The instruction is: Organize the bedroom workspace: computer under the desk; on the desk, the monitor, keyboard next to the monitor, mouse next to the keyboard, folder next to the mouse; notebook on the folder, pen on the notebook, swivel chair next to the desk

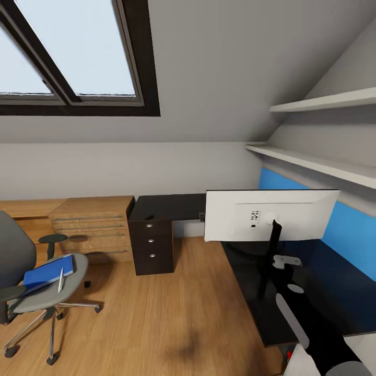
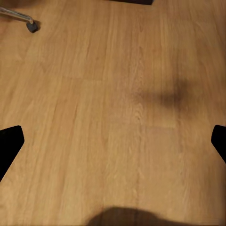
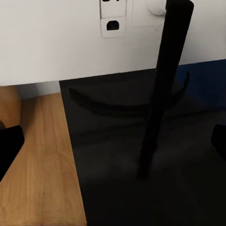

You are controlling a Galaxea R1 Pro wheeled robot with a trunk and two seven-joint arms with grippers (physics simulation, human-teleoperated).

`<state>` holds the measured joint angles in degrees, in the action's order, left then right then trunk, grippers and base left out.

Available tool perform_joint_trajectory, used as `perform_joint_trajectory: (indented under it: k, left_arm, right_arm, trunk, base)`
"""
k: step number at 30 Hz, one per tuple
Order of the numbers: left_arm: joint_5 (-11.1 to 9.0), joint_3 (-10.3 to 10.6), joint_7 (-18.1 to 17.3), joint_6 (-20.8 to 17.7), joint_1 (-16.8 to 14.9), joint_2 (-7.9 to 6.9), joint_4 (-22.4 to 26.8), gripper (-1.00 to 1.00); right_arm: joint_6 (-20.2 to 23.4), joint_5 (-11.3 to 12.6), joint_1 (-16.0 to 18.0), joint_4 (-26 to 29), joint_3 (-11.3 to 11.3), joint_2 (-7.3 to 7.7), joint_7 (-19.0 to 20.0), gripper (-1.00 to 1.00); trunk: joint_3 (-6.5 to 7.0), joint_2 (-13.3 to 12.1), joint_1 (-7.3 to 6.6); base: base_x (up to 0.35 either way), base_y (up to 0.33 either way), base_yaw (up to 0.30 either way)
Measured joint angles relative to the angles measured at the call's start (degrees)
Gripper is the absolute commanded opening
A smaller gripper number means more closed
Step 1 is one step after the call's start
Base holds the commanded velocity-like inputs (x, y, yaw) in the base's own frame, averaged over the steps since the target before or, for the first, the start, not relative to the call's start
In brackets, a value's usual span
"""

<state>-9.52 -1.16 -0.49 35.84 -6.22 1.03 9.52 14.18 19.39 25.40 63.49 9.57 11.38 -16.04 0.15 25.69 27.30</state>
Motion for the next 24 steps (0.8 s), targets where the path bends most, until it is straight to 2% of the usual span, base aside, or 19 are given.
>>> perform_joint_trajectory:
  k: [2, 6, 11, 17, 23, 24]
  left_arm:
    - [0.0, 0.0, -0.1, 0.8, 0.0, -0.07, -0.8, 1.00]
    - [0.0, 0.0, -0.2, 1.3, 0.0, -0.35, -1.4, 1.00]
    - [-0.1, -0.1, -0.1, 1.6, 0.0, -0.67, -1.7, 1.00]
    - [-0.2, -0.1, -0.1, 1.6, 0.0, -0.82, -1.8, 1.00]
    - [-0.1, 0.0, -0.1, 1.5, 0.0, -0.84, -1.8, 1.00]
    - [-0.1, 0.0, -0.1, 1.5, 0.0, -0.82, -1.8, 1.00]
  right_arm:
    - [3.7, -0.1, 0.8, 1.5, 0.0, 0.04, 0.0, 1.00]
    - [8.3, -0.1, 3.6, 2.6, -0.1, 0.10, 0.0, 1.00]
    - [13.3, -0.1, 8.2, 3.1, -1.2, 0.17, 0.0, 1.00]
    - [18.1, -0.1, 12.0, 3.2, -1.9, 0.13, 0.1, 1.00]
    - [23.7, 0.0, 17.7, 2.6, -2.0, -0.08, 0.1, 1.00]
    - [25.0, 0.0, 19.6, 2.1, -2.0, -0.22, 0.1, 1.00]
  trunk:
    - [0.00, 0.0, 0.00]
    - [0.00, 0.0, 0.00]
    - [0.01, 0.0, 0.00]
    - [0.00, 0.0, 0.00]
    - [0.01, 0.0, 0.00]
    - [0.01, 0.0, 0.00]
  base:
    - [0.000, 0.000, 0.000]
    - [0.000, 0.000, 0.000]
    - [0.000, 0.000, 0.000]
    - [0.000, 0.000, 0.000]
    - [0.000, 0.000, 0.000]
    - [0.000, 0.000, 0.000]
